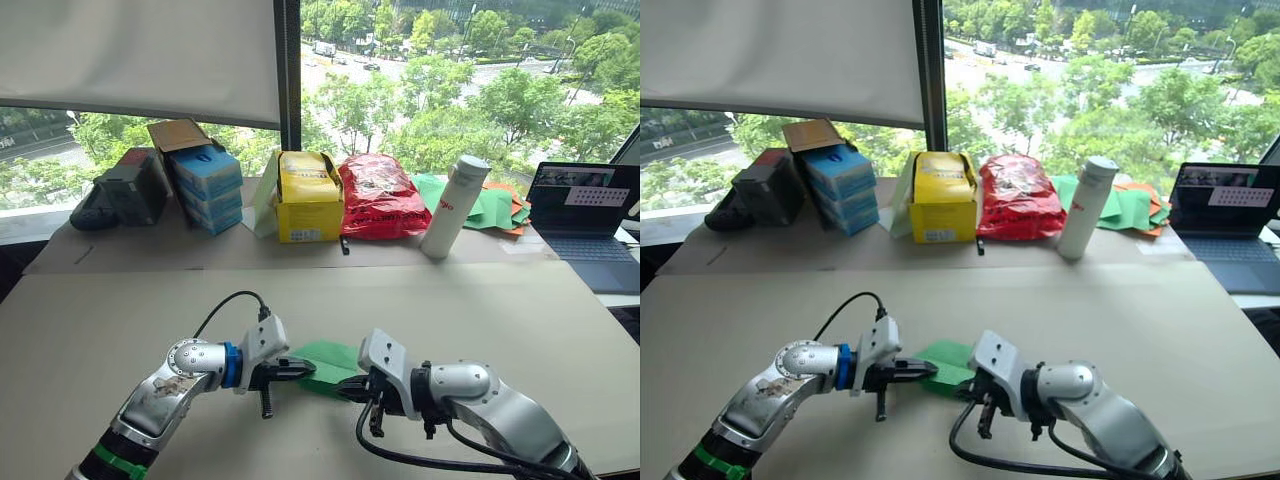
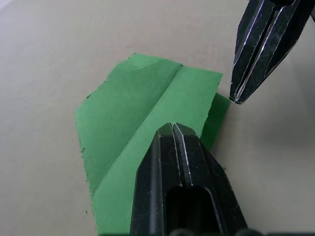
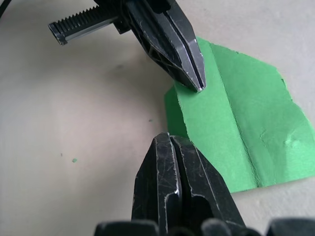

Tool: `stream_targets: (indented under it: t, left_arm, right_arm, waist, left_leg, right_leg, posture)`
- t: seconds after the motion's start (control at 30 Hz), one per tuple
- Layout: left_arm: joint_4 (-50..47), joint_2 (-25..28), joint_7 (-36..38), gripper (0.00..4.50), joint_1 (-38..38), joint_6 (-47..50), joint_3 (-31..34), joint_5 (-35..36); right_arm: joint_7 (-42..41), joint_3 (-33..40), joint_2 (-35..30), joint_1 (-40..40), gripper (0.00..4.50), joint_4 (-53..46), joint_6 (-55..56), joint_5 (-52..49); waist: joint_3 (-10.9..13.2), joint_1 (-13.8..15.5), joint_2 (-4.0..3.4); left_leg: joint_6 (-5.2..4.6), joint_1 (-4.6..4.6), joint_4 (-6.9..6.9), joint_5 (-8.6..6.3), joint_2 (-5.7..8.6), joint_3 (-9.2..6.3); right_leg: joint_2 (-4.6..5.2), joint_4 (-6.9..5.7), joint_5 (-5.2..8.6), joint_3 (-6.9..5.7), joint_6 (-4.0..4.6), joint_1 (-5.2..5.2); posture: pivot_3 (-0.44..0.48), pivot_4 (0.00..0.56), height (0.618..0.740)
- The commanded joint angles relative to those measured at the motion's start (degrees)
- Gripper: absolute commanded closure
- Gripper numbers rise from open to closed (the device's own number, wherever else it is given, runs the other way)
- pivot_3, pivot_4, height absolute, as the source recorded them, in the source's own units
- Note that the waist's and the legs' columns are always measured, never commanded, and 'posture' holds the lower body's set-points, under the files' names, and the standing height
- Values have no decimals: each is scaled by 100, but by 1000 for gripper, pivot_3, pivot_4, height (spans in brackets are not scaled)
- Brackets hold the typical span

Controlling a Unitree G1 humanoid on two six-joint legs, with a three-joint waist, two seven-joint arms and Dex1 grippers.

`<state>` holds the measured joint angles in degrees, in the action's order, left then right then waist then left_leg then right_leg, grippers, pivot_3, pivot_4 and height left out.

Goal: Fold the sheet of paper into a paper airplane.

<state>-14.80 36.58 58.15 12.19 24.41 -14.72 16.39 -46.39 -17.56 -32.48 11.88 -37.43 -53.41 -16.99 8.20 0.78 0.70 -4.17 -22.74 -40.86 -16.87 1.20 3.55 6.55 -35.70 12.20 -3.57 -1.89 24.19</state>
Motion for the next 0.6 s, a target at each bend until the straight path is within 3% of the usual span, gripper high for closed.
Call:
stream_targets:
  t: [0.03, 0.3, 0.33, 0.53, 0.57, 0.6]
  left_arm:
    - [-83, -9, -13, 4500, -25, -317, 7, -125]
    - [97, -105, -85, 4500, -139, -1051, -47, -476]
    - [109, -107, -77, 4500, -164, -1090, -48, -490]
    - [143, -120, -43, 4500, -205, -1162, -81, -553]
    - [132, -117, -44, 4500, -209, -1165, -81, -555]
    - [116, -106, -43, 4500, -218, -1171, -83, -565]
  right_arm:
    - [93, 597, 244, 141, 4468, -170, -354, -619]
    - [641, 1280, 539, 1023, 4468, 1026, -604, -823]
    - [636, 1249, 499, 1096, 3877, 1182, -532, -782]
    - [632, 1107, 452, 1414, 1832, 1892, -450, -711]
    - [591, 1094, 427, 1434, 1527, 1971, -476, -732]
    - [522, 1124, 431, 1444, 1527, 2034, -586, -841]
  waist:
    - [0, 4, 0]
    - [0, -4, -1]
    - [0, -8, -1]
    - [1, -12, -1]
    - [1, -13, -1]
    - [1, -14, -1]
  left_leg:
    - [-1, -1, 0, 0, 0, -1]
    - [2, -5, 3, 0, 2, 0]
    - [2, -8, 3, 0, 2, 0]
    - [1, -10, 2, 0, 4, 2]
    - [1, -10, 2, 0, 3, 2]
    - [1, -10, 2, 0, 3, 2]
  right_leg:
    - [1, 1, 0, -1, 0, 1]
    - [3, -1, -1, -1, 1, 6]
    - [3, -1, -1, -4, 1, 8]
    - [0, -1, -1, -4, 0, 8]
    - [0, -1, -1, -4, 0, 8]
    - [-1, -2, -1, -4, 0, 8]
  posture:
    - [0, 150, 740]
    - [0, 150, 740]
    - [0, 150, 740]
    - [0, 150, 740]
    - [0, 150, 740]
    - [0, 150, 740]
